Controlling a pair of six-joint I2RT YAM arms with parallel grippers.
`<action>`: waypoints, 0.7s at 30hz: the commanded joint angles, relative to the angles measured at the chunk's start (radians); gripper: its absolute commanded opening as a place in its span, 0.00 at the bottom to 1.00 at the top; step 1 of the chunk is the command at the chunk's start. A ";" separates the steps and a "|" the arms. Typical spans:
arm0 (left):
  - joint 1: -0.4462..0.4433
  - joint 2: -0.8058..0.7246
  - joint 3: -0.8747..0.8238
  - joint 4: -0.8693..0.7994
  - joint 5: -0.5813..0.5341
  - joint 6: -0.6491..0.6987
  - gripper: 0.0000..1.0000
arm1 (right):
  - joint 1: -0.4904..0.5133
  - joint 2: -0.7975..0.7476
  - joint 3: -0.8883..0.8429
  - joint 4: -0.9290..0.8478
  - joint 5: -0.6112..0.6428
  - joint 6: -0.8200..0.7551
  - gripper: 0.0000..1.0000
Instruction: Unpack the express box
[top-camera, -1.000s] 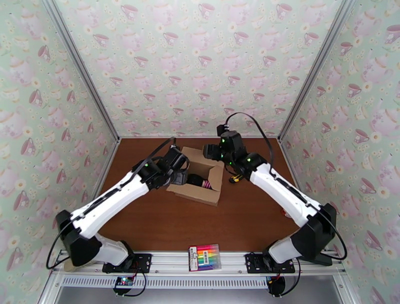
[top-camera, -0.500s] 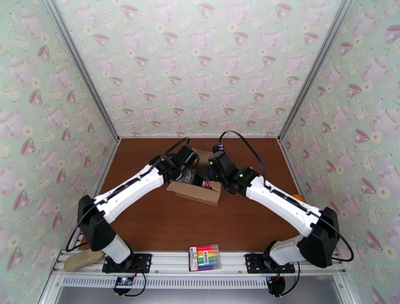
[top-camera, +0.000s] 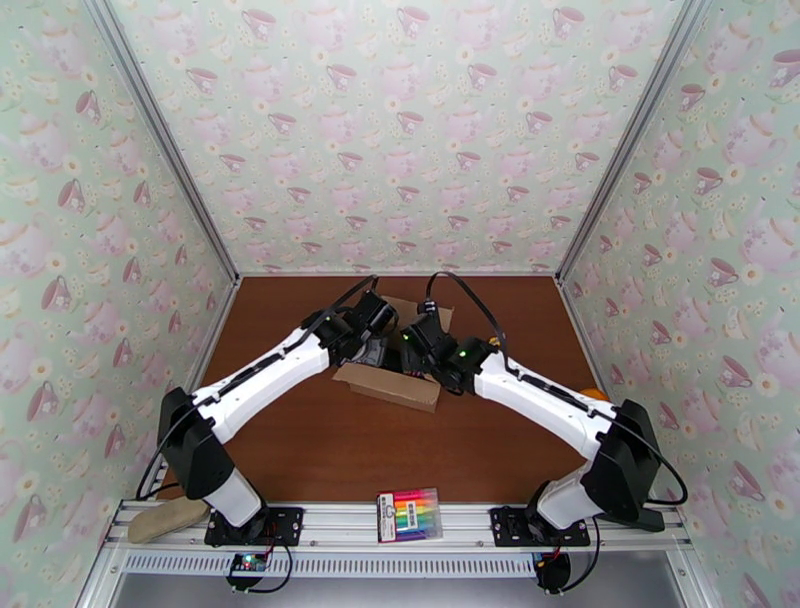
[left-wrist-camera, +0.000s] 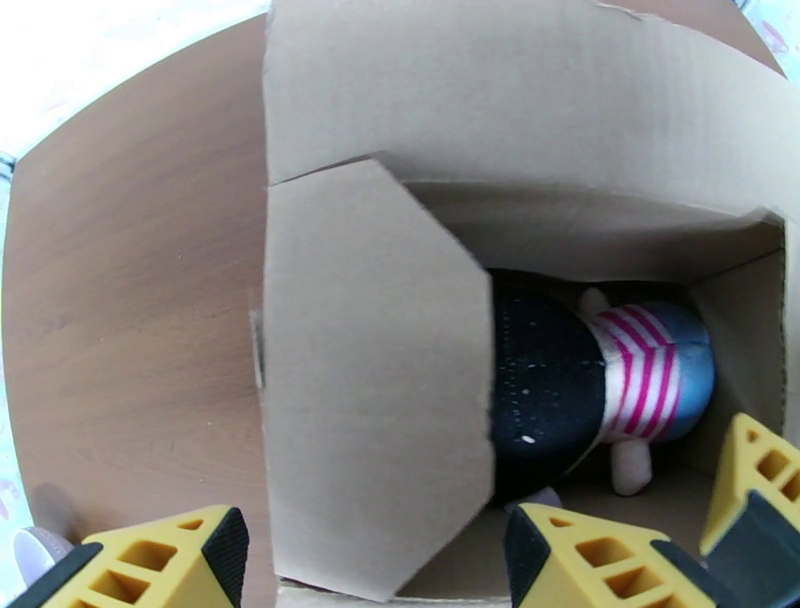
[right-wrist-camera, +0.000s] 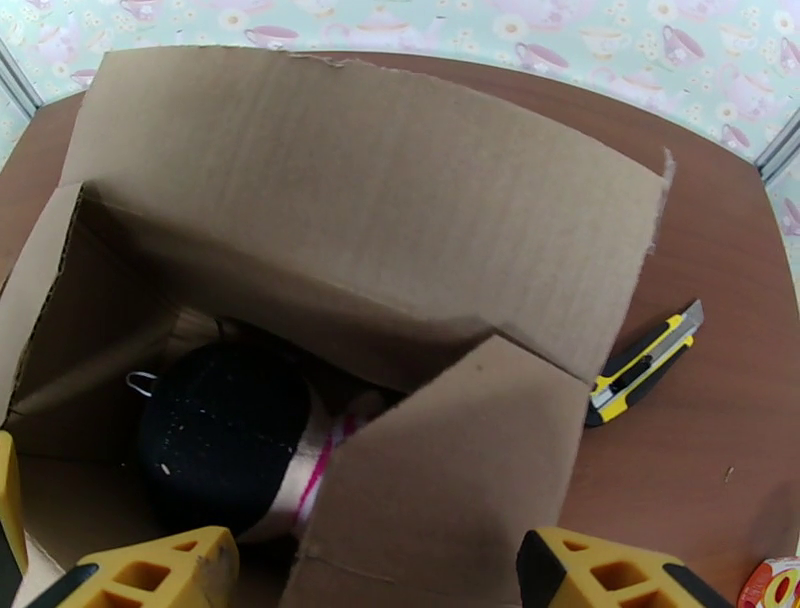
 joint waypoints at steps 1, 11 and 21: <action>0.020 -0.003 -0.027 0.000 -0.027 0.004 0.74 | 0.005 -0.026 -0.010 -0.042 0.050 0.018 0.78; 0.047 -0.059 -0.046 -0.007 -0.054 0.003 0.74 | 0.006 -0.098 -0.033 -0.090 0.098 0.023 0.78; 0.065 -0.114 -0.033 -0.034 -0.089 0.007 0.74 | 0.005 -0.153 -0.059 -0.135 0.137 0.024 0.79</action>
